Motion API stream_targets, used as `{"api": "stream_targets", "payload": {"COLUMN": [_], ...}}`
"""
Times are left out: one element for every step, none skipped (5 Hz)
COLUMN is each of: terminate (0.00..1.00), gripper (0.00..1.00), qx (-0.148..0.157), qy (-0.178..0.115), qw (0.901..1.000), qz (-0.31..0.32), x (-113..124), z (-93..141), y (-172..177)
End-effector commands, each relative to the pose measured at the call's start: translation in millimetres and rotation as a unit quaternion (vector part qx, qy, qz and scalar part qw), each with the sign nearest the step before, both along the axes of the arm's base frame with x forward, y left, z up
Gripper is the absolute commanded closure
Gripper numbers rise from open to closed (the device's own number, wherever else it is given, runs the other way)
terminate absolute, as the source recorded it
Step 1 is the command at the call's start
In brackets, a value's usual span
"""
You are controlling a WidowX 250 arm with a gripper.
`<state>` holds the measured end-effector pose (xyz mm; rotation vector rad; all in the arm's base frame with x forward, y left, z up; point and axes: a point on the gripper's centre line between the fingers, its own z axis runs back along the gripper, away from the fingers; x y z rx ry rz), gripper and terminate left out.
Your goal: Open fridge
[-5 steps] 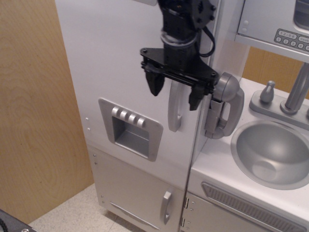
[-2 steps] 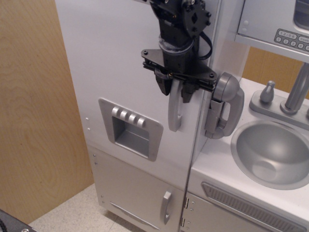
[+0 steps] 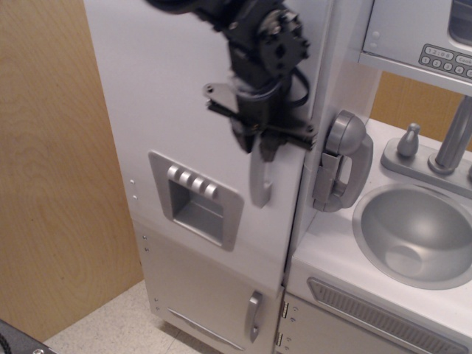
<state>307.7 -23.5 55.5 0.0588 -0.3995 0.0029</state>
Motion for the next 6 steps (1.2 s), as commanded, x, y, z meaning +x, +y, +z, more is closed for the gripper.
{"api": "stream_targets", "payload": {"terminate": [0.00,0.00,0.00,0.00,0.00,0.00], "gripper": [1.00,0.00,0.00,0.00,0.00,0.00], "qx": [0.013,0.020,0.002,-0.010,-0.005,-0.011], "qy": [0.020,0.052,0.105,0.130,0.137,0.173], "qw": [0.9993,0.9973,0.9926,0.9897,0.9881,0.9804], "qz": [-0.028,-0.047,-0.061,-0.059,-0.069,-0.093], "x": [-47.6,-73.3,-89.7,-98.9,-107.6,-96.0], "z": [8.8,7.7,10.2,15.5,14.1,3.3], "y": [34.3,41.1,13.2,-13.3,-37.5,-66.1]}}
